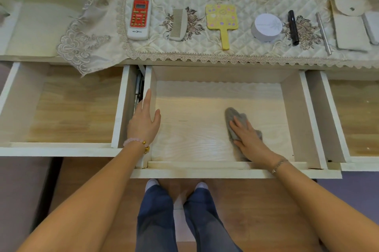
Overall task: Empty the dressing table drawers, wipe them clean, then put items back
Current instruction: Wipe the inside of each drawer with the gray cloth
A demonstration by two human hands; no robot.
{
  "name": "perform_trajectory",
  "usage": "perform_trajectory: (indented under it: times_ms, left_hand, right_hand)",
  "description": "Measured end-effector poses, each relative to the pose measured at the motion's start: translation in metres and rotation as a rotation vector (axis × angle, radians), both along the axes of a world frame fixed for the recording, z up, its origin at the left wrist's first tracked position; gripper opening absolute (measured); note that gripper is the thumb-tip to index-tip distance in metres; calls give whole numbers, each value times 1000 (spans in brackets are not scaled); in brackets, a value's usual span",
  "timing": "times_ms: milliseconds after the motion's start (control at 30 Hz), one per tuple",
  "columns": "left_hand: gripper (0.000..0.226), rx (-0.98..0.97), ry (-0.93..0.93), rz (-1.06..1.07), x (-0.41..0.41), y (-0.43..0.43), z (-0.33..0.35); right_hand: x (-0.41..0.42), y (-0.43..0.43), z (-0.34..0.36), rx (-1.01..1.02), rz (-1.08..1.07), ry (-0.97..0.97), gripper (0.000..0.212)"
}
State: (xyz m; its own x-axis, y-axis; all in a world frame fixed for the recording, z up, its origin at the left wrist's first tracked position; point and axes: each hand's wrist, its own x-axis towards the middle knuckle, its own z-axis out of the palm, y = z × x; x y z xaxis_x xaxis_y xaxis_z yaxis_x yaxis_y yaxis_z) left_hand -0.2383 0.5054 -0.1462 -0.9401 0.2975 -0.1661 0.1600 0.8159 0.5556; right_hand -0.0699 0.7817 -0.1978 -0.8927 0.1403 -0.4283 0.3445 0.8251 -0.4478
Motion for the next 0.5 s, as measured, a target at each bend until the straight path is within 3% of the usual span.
perform_trajectory:
  times_ms: [233, 500]
  left_hand:
    - [61, 19, 0, -10, -1, -1, -3]
    - [59, 52, 11, -5, -1, -2, -3]
  right_hand:
    - [-62, -93, 4, -162, 460, 120, 54]
    - [-88, -121, 8, -323, 810, -43, 51]
